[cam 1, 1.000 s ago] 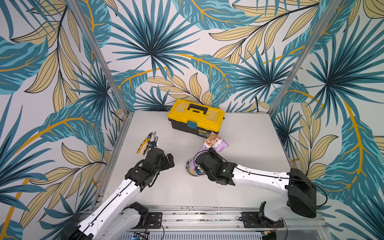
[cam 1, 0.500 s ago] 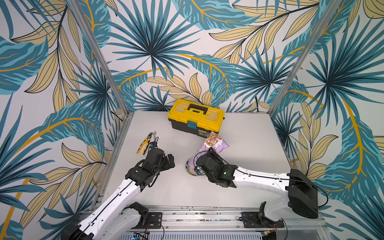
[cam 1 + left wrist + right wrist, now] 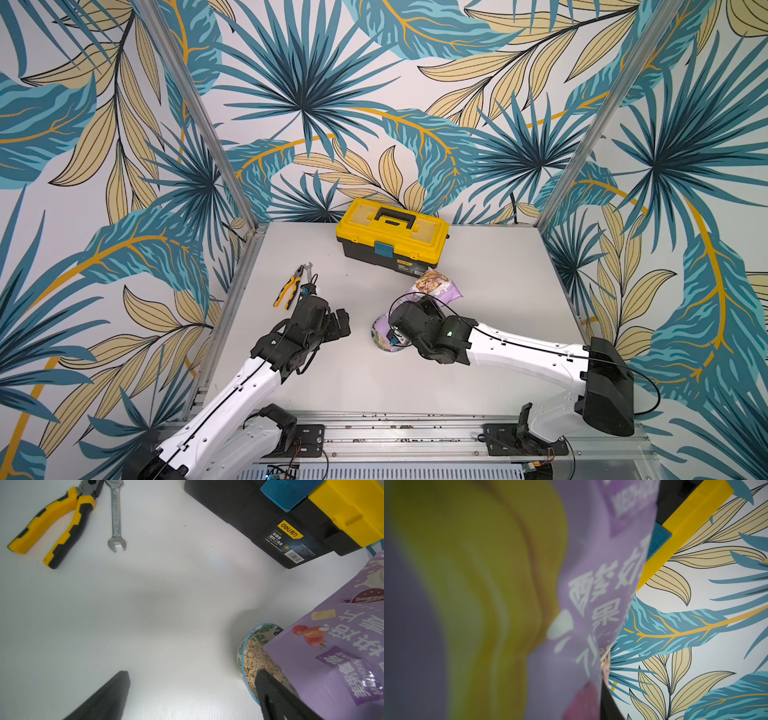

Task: Pour the oats into the breakfast bowl
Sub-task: Pour the oats into the bowl.

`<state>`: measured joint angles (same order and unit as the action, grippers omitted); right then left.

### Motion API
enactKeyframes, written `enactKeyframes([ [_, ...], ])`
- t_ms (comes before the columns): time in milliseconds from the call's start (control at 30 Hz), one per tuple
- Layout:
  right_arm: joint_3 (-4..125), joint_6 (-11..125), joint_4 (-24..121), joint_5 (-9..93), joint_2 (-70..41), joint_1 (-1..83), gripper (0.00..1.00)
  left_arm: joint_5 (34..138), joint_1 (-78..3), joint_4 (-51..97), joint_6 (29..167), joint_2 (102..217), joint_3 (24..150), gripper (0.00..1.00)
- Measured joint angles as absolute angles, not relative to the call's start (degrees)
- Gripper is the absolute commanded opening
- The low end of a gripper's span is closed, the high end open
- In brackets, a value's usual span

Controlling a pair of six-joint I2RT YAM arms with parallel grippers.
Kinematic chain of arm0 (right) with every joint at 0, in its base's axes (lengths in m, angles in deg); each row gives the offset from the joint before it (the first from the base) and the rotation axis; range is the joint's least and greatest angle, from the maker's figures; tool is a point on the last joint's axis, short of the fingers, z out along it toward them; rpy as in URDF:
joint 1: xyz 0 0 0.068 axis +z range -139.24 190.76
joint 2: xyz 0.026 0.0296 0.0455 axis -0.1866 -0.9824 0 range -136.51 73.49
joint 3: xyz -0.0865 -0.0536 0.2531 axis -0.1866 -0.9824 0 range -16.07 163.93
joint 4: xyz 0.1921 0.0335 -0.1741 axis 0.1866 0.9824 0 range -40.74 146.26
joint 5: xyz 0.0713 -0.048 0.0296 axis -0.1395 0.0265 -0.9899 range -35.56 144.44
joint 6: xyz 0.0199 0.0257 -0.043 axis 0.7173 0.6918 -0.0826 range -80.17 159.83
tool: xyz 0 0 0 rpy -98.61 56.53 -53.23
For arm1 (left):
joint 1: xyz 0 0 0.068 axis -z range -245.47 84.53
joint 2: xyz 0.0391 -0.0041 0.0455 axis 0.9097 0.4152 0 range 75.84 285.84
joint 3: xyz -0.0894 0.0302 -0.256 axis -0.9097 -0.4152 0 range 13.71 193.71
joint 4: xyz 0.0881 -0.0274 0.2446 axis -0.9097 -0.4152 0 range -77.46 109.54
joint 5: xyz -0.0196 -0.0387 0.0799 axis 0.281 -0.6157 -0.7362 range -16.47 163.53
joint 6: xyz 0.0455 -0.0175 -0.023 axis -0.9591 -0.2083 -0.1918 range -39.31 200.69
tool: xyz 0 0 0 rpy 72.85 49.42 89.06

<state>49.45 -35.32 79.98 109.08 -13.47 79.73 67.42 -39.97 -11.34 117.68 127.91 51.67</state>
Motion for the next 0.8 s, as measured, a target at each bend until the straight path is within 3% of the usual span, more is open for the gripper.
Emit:
enactKeyframes([
  [367, 49.93, -26.97, 82.82, 107.06, -15.26, 76.86, 0.0, 68.67, -39.97, -11.4, 117.14, 128.26, 51.67, 0.99],
  [800, 30.45, -39.8, 56.13, 108.03, -6.78, 76.69, 0.0, 68.6, -39.97, -11.4, 117.12, 128.31, 51.67, 0.99],
])
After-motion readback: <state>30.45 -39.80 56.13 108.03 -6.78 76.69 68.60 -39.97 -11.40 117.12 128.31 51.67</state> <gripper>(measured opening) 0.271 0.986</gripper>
